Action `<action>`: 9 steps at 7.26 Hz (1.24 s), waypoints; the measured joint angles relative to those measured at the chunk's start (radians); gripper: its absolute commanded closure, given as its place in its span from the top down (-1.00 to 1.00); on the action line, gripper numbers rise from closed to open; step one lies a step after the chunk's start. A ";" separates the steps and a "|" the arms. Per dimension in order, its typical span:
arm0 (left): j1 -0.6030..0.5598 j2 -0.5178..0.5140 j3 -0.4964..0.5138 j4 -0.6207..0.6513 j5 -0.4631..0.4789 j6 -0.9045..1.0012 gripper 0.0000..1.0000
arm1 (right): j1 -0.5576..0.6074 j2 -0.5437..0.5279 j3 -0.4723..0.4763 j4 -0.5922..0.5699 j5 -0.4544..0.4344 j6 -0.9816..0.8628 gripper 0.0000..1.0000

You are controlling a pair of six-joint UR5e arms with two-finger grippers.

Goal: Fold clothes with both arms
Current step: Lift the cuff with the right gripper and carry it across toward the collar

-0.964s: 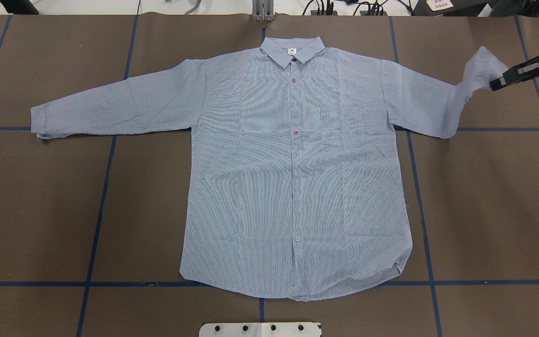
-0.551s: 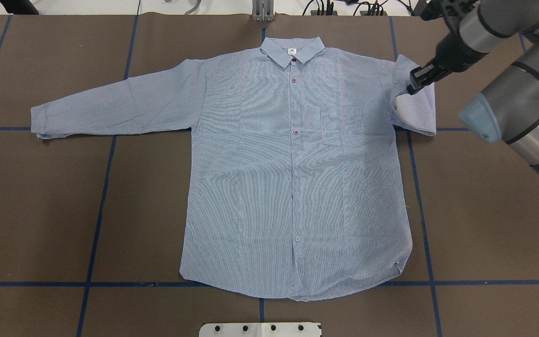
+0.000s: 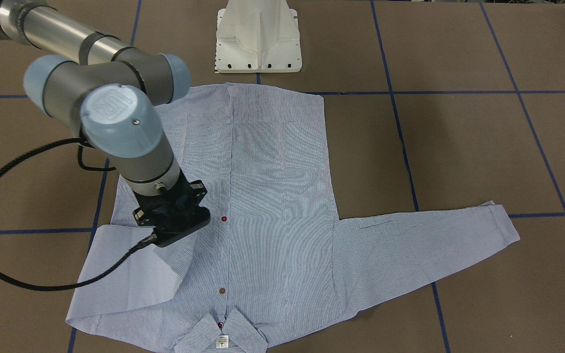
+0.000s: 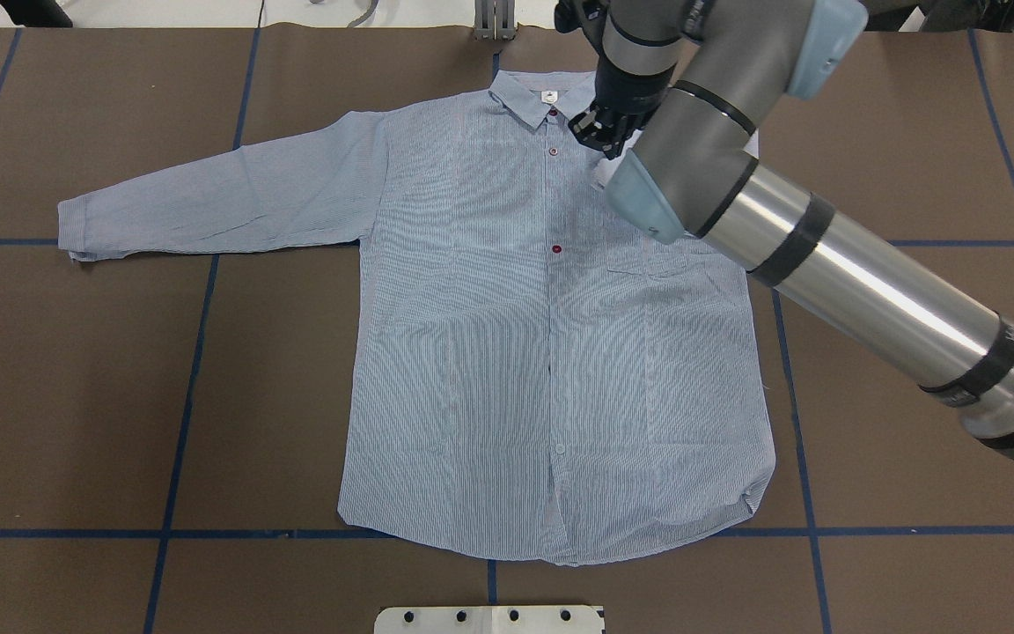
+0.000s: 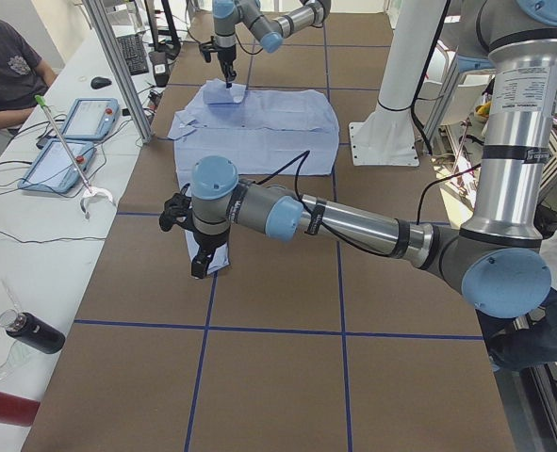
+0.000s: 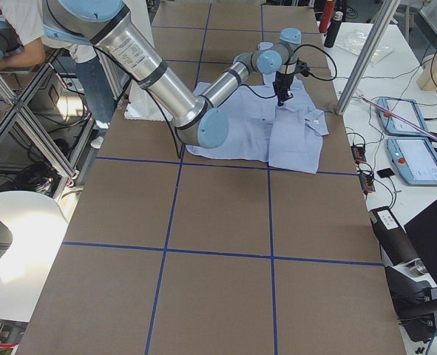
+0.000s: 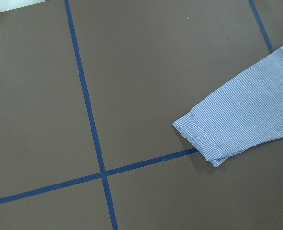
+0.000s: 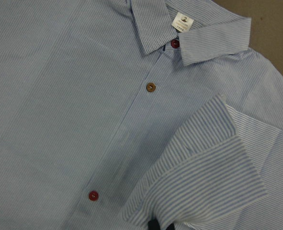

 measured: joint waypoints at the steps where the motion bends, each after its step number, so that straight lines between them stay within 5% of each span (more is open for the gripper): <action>1: 0.000 0.000 0.007 -0.002 0.000 0.000 0.99 | -0.014 0.052 -0.040 0.017 -0.026 0.030 -1.00; 7: 0.000 -0.001 0.034 -0.010 0.000 0.004 0.99 | -0.131 0.084 -0.121 0.174 -0.147 0.151 -1.00; 8: 0.000 -0.001 0.035 -0.010 0.000 0.005 0.99 | -0.141 0.086 -0.145 0.206 -0.153 0.152 0.97; 9: 0.000 -0.001 0.037 -0.010 0.000 0.006 0.99 | -0.146 0.088 -0.156 0.237 -0.159 0.157 0.98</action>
